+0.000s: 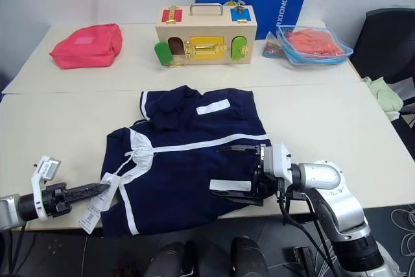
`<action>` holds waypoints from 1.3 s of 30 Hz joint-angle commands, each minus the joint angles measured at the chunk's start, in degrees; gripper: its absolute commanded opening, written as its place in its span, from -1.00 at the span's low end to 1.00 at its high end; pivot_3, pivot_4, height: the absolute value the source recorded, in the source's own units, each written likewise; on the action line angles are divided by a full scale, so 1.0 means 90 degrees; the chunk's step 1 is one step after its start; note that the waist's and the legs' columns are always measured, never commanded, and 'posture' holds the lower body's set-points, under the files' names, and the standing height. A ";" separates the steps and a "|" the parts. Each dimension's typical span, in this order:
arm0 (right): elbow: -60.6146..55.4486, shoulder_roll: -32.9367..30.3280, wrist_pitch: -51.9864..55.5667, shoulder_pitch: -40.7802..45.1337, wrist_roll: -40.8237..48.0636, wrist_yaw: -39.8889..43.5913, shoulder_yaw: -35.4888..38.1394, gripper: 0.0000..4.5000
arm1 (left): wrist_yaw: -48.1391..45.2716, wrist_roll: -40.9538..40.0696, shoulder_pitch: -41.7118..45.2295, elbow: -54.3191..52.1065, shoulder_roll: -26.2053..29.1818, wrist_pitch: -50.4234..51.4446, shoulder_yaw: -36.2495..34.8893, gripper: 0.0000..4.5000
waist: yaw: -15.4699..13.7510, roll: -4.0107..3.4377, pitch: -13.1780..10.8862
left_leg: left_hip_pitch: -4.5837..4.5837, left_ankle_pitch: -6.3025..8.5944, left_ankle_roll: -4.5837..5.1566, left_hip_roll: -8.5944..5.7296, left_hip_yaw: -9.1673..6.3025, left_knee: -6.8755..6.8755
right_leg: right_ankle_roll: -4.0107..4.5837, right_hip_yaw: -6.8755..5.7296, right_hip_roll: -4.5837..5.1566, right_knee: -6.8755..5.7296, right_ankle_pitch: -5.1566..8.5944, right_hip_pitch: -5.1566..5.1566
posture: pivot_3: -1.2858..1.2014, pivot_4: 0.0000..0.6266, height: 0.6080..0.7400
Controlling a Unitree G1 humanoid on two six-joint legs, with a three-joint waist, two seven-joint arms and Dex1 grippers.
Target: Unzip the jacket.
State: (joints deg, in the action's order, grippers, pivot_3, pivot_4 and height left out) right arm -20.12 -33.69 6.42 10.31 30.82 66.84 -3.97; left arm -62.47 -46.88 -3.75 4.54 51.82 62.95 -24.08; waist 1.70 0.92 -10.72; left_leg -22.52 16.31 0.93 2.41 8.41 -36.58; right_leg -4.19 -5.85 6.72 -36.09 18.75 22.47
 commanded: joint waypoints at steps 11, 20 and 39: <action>-0.0072 -0.0024 -0.0147 -0.0012 -0.0042 -0.0075 0.0092 1.00 | 0.1634 -0.2213 0.0750 -0.1325 -0.0991 0.1352 -0.1429 -0.99 | -0.0037 0.0008 0.0002 | 0.0004 -0.0016 0.0003 0.0001 -0.0005 -0.0003 | 0.0000 -0.0003 -0.0001 -0.0022 0.0000 -0.0003 | 0.03 -0.52 1.00; 0.0036 -0.0021 -0.0015 0.0093 -0.0185 -0.0180 0.0031 1.00 | 0.4993 -0.2754 0.2565 -0.1225 -0.3275 0.1105 -0.0657 -0.99 | -0.0087 0.0022 0.0003 | 0.0005 -0.0034 0.0041 -0.0004 -0.0007 -0.0058 | -0.0009 -0.0005 -0.0007 -0.0056 -0.0005 -0.0019 | 0.03 -0.52 1.00; 0.0773 0.0292 0.4568 0.2617 0.0330 -0.1343 -0.0806 1.00 | 0.1331 -0.0131 0.0752 -0.2451 -0.0678 -0.2034 0.0678 0.68 | 0.0001 0.0023 -0.0001 | -0.0018 -0.0033 0.0006 0.0023 0.0001 -0.0050 | 0.0028 -0.0002 -0.0026 -0.0066 0.0016 0.0025 | 0.03 -0.52 1.00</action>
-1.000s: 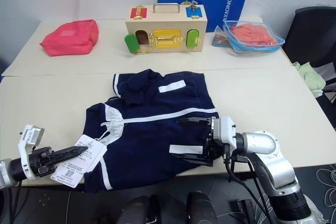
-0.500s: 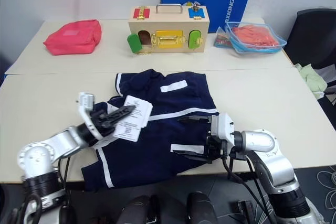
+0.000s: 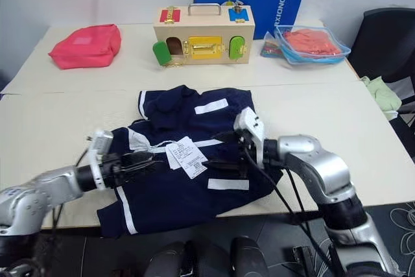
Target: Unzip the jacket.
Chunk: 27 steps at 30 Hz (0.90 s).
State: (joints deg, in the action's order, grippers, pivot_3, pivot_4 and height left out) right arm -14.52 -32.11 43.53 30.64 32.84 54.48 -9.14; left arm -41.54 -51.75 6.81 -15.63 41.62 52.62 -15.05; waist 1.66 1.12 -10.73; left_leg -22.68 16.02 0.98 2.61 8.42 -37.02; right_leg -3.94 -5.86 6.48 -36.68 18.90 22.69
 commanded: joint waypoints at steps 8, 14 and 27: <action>0.2179 0.1140 0.0985 0.1843 -0.0548 -0.0177 -0.1017 1.00 | -0.2263 0.2097 -0.0761 0.0966 0.1173 -0.3807 -0.0789 0.98 | 0.0015 -0.0002 -0.0001 | -0.0073 -0.0007 0.0003 -0.0001 0.0005 -0.0004 | 0.0010 0.0001 0.0007 -0.0030 0.0005 0.0091 | 0.03 -0.52 1.00; 0.3041 0.1614 0.0728 0.2218 -0.1192 -0.0157 -0.1492 1.00 | -0.2636 0.2377 -0.0268 0.1845 0.0975 -0.4471 -0.0473 0.98 | 0.0054 0.0000 0.0000 | -0.0079 -0.0005 0.0015 -0.0003 0.0012 -0.0008 | 0.0008 -0.0003 0.0008 -0.0035 0.0003 0.0091 | 0.03 -0.52 1.00; 0.3659 0.2032 0.0337 0.2596 -0.1428 -0.0253 -0.0847 1.00 | -0.2477 0.2411 -0.0736 0.1615 0.0604 -0.4485 -0.0489 0.98 | 0.0190 0.0003 0.0001 | -0.0076 -0.0011 0.0014 0.0003 0.0023 -0.0011 | 0.0003 -0.0012 0.0007 -0.0082 0.0001 0.0096 | 0.03 -0.52 1.00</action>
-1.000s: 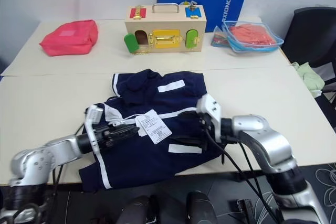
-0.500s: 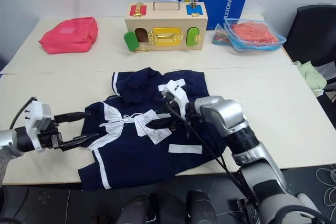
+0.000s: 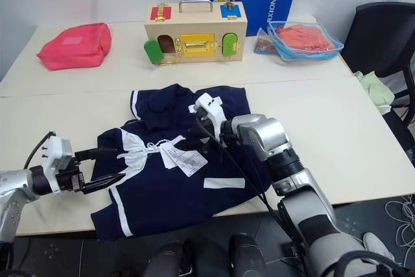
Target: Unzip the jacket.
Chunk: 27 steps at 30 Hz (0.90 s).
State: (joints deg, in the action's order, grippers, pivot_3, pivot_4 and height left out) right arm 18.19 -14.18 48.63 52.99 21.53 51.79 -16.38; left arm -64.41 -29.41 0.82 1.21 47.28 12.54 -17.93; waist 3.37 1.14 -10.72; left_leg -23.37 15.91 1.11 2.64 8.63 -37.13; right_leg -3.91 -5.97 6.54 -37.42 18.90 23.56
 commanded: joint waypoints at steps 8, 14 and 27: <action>0.0048 0.0220 0.0103 -0.0087 -0.0329 0.0376 -0.0478 1.00 | 0.0122 -0.0090 -0.0158 -0.0362 -0.0127 -0.0041 -0.0203 0.98 | 0.0008 0.0000 0.0000 | 0.0000 0.0000 0.0000 0.0000 0.0000 0.0001 | 0.0000 0.0000 0.0000 0.0000 0.0000 0.0001 | 0.03 -0.52 1.00; -0.0430 0.0095 0.1291 -0.0076 0.0079 0.0693 -0.0470 1.00 | 0.0133 -0.0129 -0.0240 -0.0397 -0.0142 0.0011 -0.0217 0.98 | -0.0001 0.0000 0.0000 | 0.0002 0.0000 0.0000 0.0000 0.0000 0.0001 | 0.0000 0.0001 0.0000 0.0001 0.0000 -0.0001 | 0.03 -0.52 1.00; 0.0263 0.0686 0.2054 0.0127 0.0321 0.0336 -0.0135 1.00 | 0.0089 -0.0008 0.0226 -0.0058 -0.0271 -0.0048 0.0020 0.98 | 0.0008 0.0000 0.0000 | 0.0002 0.0001 -0.0001 0.0001 -0.0001 0.0002 | 0.0000 0.0000 0.0000 0.0000 0.0000 0.0000 | 0.03 -0.52 1.00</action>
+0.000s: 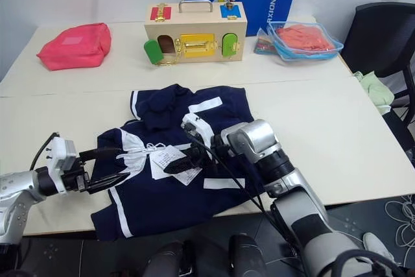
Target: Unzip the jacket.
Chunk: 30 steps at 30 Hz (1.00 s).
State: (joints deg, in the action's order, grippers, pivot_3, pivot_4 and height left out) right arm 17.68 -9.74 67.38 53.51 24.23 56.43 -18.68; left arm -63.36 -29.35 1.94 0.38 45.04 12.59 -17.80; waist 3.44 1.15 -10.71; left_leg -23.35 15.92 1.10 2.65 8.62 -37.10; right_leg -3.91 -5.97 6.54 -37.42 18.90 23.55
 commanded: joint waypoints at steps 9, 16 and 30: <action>0.0500 0.0663 0.0310 -0.0026 0.0201 -0.0435 0.0365 -0.02 | -0.0148 0.0013 0.0299 0.0310 -0.0013 -0.0091 0.0079 1.00 | 0.0007 0.0001 0.0001 | 0.0001 0.0000 -0.0002 0.0000 0.0002 0.0002 | 0.0000 -0.0002 0.0000 -0.0001 0.0000 0.0001 | 0.03 -0.52 1.00; 0.0627 0.0851 0.0136 -0.0066 0.0136 -0.0594 0.0481 -1.00 | -0.0268 0.0205 0.0775 0.0895 -0.0100 -0.0336 0.0320 1.00 | 0.0007 0.0016 0.0010 | 0.0007 -0.0001 -0.0004 0.0000 0.0002 -0.0001 | 0.0000 -0.0002 0.0000 -0.0003 0.0000 -0.0005 | 0.03 -0.52 1.00; 0.0496 0.0775 0.0117 0.0110 0.0277 -0.0652 0.0819 -1.00 | -0.0917 0.1383 0.2805 0.3374 -0.0418 -0.1947 0.1416 0.34 | -0.0007 0.0018 0.0011 | 0.0001 -0.0011 -0.0011 -0.0003 0.0011 -0.0005 | 0.0000 -0.0008 -0.0006 -0.0012 0.0000 0.0004 | 0.03 -0.52 1.00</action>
State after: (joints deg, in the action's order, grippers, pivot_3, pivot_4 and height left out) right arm 23.94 -2.71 68.75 53.55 25.62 50.67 -12.72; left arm -70.24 -17.75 26.42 29.13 40.72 -2.44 -5.04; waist 3.37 1.31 -10.62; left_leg -23.34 15.82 1.01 2.63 8.76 -37.15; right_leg -3.91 -6.05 6.47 -37.54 18.90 23.61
